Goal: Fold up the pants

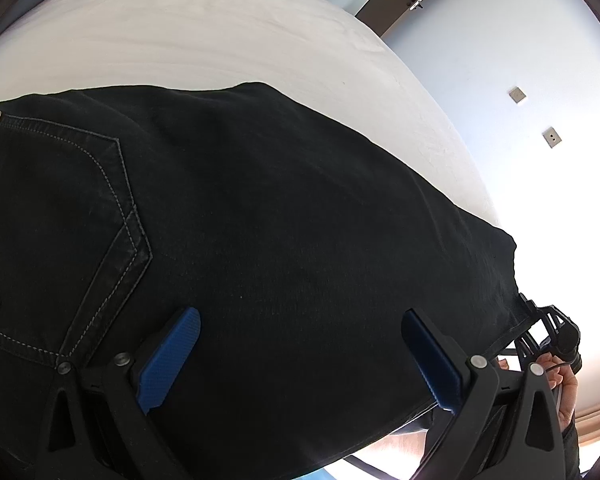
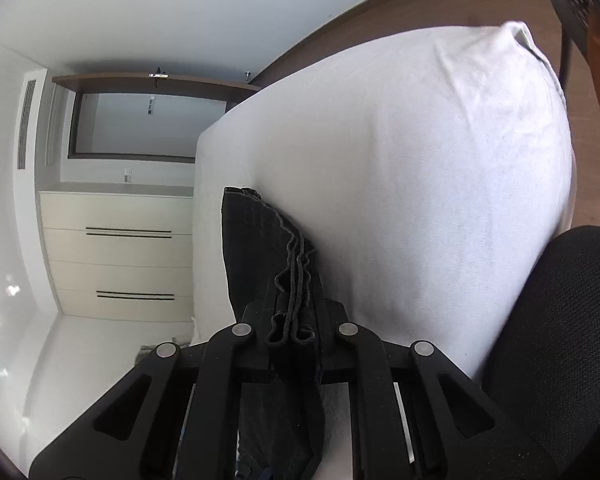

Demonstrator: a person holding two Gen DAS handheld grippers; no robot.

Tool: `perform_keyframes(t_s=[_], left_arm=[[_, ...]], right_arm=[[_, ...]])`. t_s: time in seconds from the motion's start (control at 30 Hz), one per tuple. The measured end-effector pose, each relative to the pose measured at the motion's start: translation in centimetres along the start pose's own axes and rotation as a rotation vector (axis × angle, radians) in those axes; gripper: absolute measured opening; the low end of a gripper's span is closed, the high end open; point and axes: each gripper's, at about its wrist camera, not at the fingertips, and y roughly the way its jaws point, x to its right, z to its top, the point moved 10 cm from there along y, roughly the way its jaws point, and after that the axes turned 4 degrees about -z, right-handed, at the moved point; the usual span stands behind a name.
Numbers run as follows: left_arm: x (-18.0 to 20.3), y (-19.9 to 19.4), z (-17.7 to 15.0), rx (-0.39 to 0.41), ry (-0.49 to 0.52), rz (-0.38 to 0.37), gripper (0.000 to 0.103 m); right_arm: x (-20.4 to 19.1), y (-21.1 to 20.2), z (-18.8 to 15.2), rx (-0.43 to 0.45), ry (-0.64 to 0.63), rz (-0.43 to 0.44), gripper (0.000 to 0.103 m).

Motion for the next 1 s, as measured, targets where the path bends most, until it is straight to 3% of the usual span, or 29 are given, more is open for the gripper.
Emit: perform_keyframes(t_s=[0.1, 0.2, 0.33, 0.4, 0.43, 0.5, 0.6, 0.73, 1.0], left_arm=[[-0.1, -0.1, 0.0, 0.005, -0.012, -0.015, 0.102], [-0.3, -0.3, 0.0, 0.008, -0.030, -0.033, 0.102], [-0.6, -0.5, 0.2, 0.014, -0.053, -0.047, 0.102], [-0.7, -0.6, 0.3, 0.019, -0.070, -0.053, 0.102], [-0.8, -0.7, 0.4, 0.021, -0.081, -0.055, 0.102], [-0.8, -0.9, 0.6, 0.016, -0.108, -0.055, 0.102], [-0.1, -1.1, 1.2, 0.008, -0.139, -0.101, 0.102], [2.6, 0.4, 2.2, -0.036, -0.164, -0.175, 0.102], [11.0, 6.1, 3.5, -0.193, -0.047, -0.214, 0.102]], right_arm=[[-2.1, 0.3, -0.4, 0.016, -0.113, -0.060, 0.010], [-6.5, 0.6, -2.7, 0.015, -0.355, -0.127, 0.010], [-13.6, 3.1, -12.1, -0.056, -0.833, -0.182, 0.010], [-14.5, 5.4, -18.0, -0.099, -1.102, -0.249, 0.010], [-14.2, 6.6, -19.9, -0.124, -1.164, -0.273, 0.010], [-12.4, 8.8, -22.2, -0.199, -1.195, -0.319, 0.010], [-10.5, 10.5, -22.7, -0.234, -1.204, -0.363, 0.010], [-10.9, 10.3, -22.4, -0.217, -1.196, -0.331, 0.010], [-9.9, 6.9, -23.9, -0.187, -1.234, -0.294, 0.010]])
